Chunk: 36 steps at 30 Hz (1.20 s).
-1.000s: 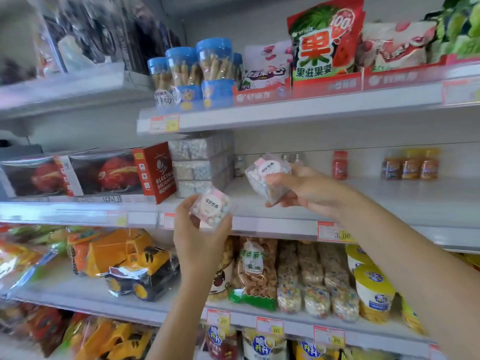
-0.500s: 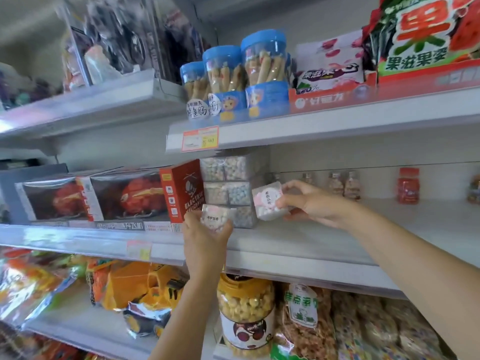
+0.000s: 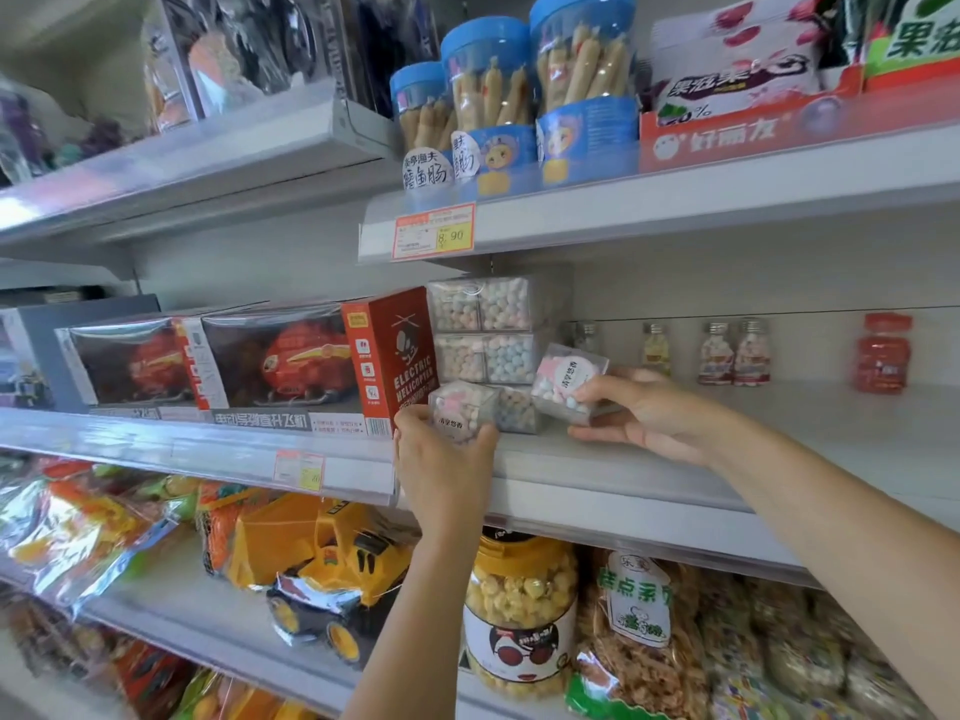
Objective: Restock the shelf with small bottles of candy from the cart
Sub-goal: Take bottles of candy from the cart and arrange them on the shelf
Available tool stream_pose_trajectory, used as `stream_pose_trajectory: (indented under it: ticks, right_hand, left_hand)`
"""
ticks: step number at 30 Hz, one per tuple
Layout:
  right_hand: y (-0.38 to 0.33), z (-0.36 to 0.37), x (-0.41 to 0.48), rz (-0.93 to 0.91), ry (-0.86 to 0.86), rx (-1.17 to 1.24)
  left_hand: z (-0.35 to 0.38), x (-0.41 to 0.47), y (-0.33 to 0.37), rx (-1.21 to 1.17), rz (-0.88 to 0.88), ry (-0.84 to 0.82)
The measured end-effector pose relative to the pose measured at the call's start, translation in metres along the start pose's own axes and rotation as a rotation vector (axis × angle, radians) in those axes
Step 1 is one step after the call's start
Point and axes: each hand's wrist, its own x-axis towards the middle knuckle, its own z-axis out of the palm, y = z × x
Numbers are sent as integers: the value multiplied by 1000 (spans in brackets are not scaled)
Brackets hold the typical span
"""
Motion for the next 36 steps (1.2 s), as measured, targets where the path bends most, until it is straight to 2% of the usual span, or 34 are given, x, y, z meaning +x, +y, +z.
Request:
stream_pose_trajectory:
  ticks: [5,8,12,14,17,19,21,24,27,33,36]
  right_hand:
    - [0,-1,2,-71,40,-177]
    - [1,0,1,-102,50,-253]
    - [0,6,-2,-95,45,-8]
    - [-1,12,-6,-68,30,139]
    - [-1,30,-9,-66,42,185]
    - [-1,48,-5,-103,64,174]
    - [-3,67,-1,-165,109,65]
    - [-8,95,7,-220,240,-308]
    - [-4,119,16,-251,370,-480]
    - [23,132,29,-318,514,-579]
    - [28,125,26,-383,506,-548]
  left_hand:
    - [0,2,3,90,-14,-19]
    - [-2,9,8,201,-27,-96]
    - [-8,11,11,236,-13,-157]
    - [-16,0,17,248,97,-108]
    - [-28,-13,31,157,250,-129]
    - [-35,-9,34,198,241,-200]
    - [-40,1,31,243,183,-254]
    - [-45,10,17,191,97,-321]
    - [-41,15,4,138,66,-294]
    - [-25,18,-6,87,114,-199]
    - [-19,18,-10,5,135,-186]
